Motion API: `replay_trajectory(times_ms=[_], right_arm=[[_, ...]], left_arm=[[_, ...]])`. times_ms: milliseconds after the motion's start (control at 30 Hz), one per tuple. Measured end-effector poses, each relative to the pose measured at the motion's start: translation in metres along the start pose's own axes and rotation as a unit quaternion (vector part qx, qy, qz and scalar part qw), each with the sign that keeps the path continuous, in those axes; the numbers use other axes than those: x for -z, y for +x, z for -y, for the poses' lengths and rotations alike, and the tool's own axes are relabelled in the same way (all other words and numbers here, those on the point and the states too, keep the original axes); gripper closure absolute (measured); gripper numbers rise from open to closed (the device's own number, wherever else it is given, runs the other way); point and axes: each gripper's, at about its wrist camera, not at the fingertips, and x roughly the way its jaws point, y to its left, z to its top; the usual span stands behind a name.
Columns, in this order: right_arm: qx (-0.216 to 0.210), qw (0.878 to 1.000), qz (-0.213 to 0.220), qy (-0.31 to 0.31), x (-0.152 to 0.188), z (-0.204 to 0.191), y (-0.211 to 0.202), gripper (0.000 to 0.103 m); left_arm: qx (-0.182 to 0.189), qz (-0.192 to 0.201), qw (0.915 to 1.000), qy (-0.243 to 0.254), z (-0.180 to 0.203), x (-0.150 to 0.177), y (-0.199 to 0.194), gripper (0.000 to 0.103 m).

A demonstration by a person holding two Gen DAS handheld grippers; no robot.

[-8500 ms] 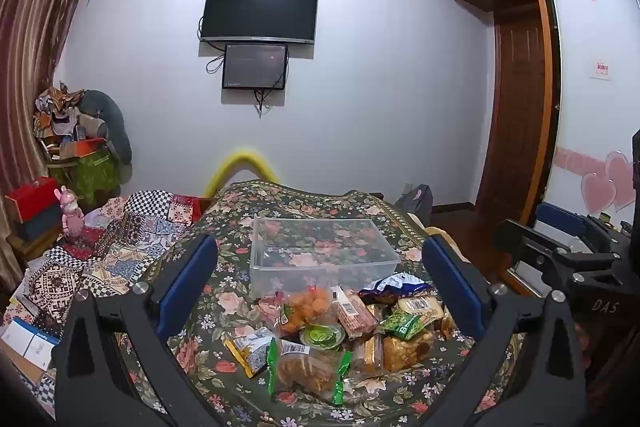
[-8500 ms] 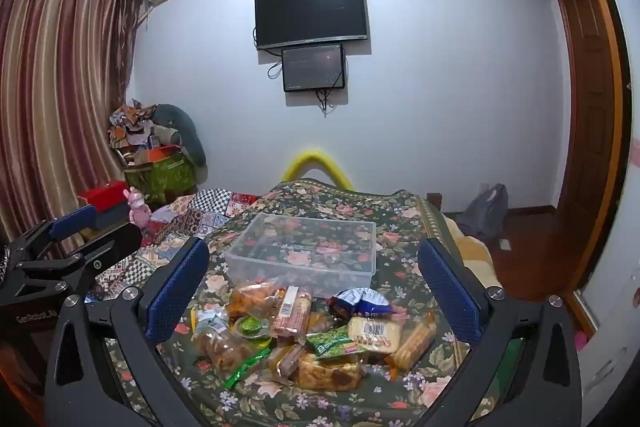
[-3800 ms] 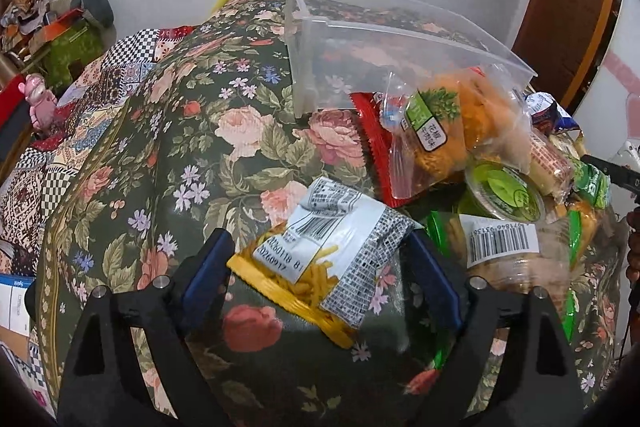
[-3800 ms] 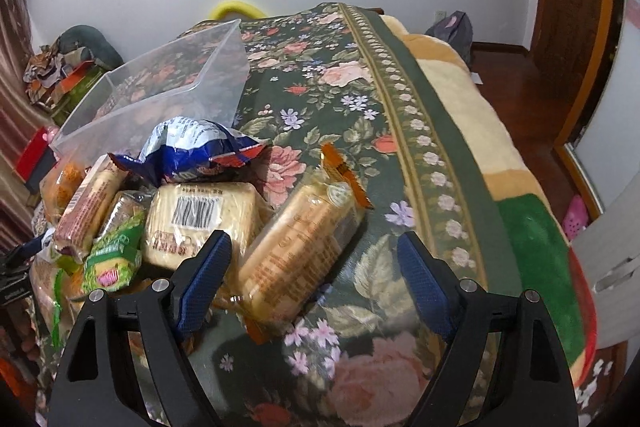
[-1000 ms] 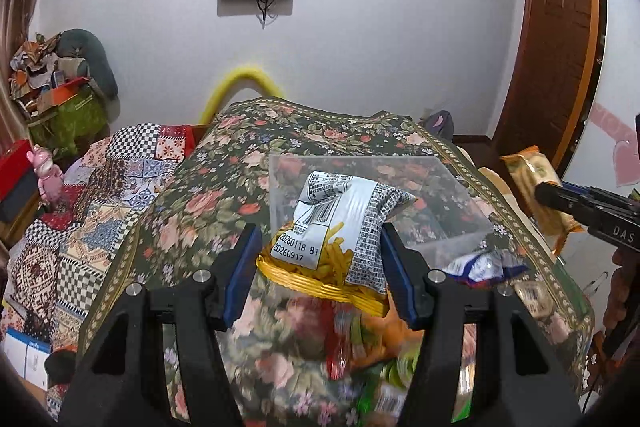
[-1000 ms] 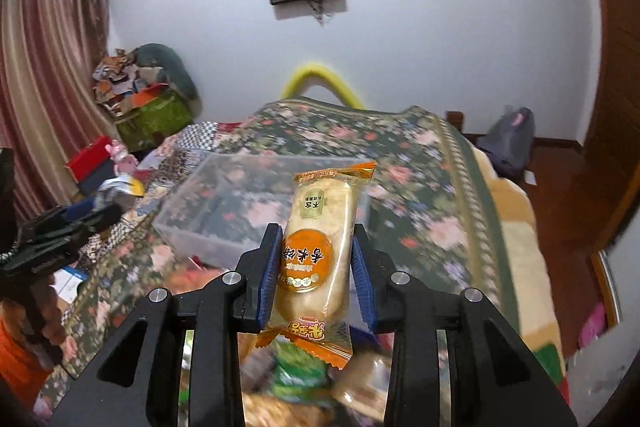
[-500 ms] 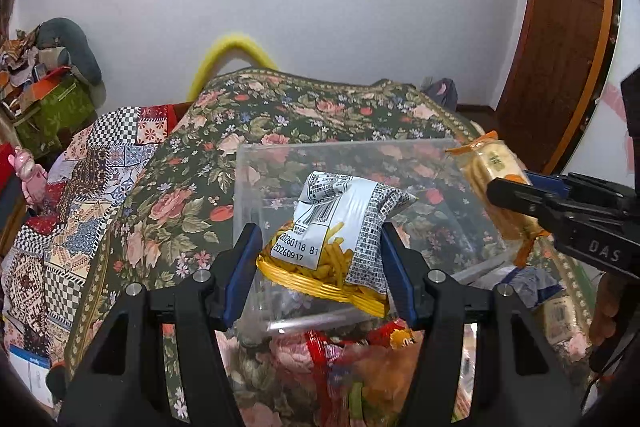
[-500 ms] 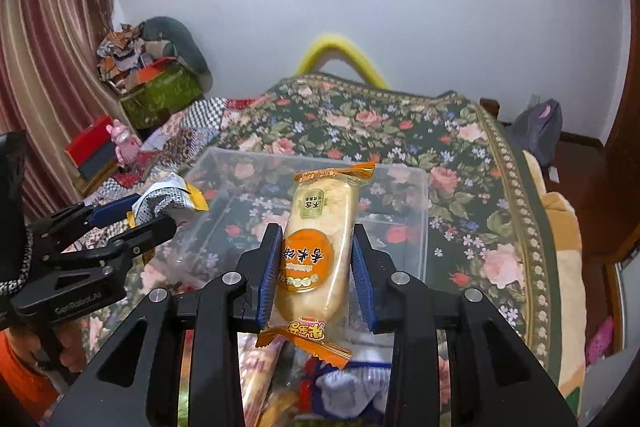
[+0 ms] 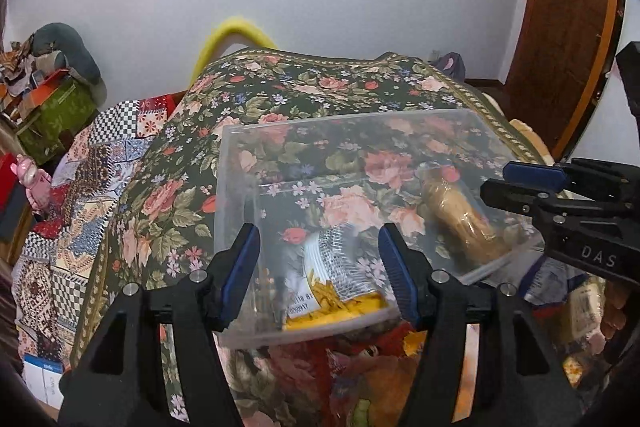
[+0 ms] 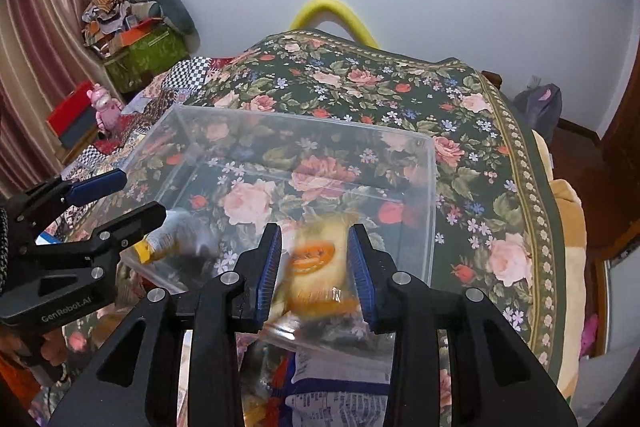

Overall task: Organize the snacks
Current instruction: 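Carry the chip bag and cake into the clear box and open both tools, then grasp the orange snack-ball bag with the left tool while the right tool grasps the blue-and-white bag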

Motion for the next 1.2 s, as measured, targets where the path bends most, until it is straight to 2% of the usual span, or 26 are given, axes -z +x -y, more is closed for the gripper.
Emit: replay_trajectory(times_ms=[133, 333, 567, 667, 733, 833, 1033, 1200], right_arm=[[-0.002, 1.0, 0.018, 0.001, 0.004, 0.003, -0.018, 0.06], [0.001, 0.999, 0.049, -0.002, 0.016, 0.006, -0.059, 0.055], [0.001, 0.998, 0.062, -0.005, 0.037, 0.007, -0.086, 0.049], [0.0, 0.998, 0.061, -0.004, 0.05, 0.007, -0.09, 0.039], [0.001, 0.998, 0.06, -0.004, 0.057, 0.008, -0.09, 0.028], [0.008, 0.998, 0.055, -0.006, 0.069, 0.01, -0.089, 0.02], [0.006, 1.0, 0.029, -0.001, 0.089, 0.014, -0.073, 0.011], [0.008, 1.0, 0.002, -0.003, 0.095, 0.016, -0.052, 0.01]], left_arm=[[0.012, 0.007, 0.9999, -0.002, -0.002, 0.005, -0.017, 0.039], [0.027, 0.016, 0.9995, 0.006, 0.001, 0.02, -0.047, 0.026], [0.043, 0.011, 0.999, 0.012, 0.01, 0.046, -0.07, 0.011], [0.05, -0.001, 0.9987, 0.014, 0.015, 0.058, -0.069, 0.011], [0.053, -0.011, 0.9985, 0.011, 0.018, 0.064, -0.066, 0.011], [0.065, -0.024, 0.9976, 0.0, 0.021, 0.072, -0.061, 0.011], [0.081, -0.039, 0.9959, -0.007, 0.03, 0.079, -0.051, 0.01], [0.072, -0.053, 0.996, -0.007, 0.035, 0.082, -0.037, 0.01]])
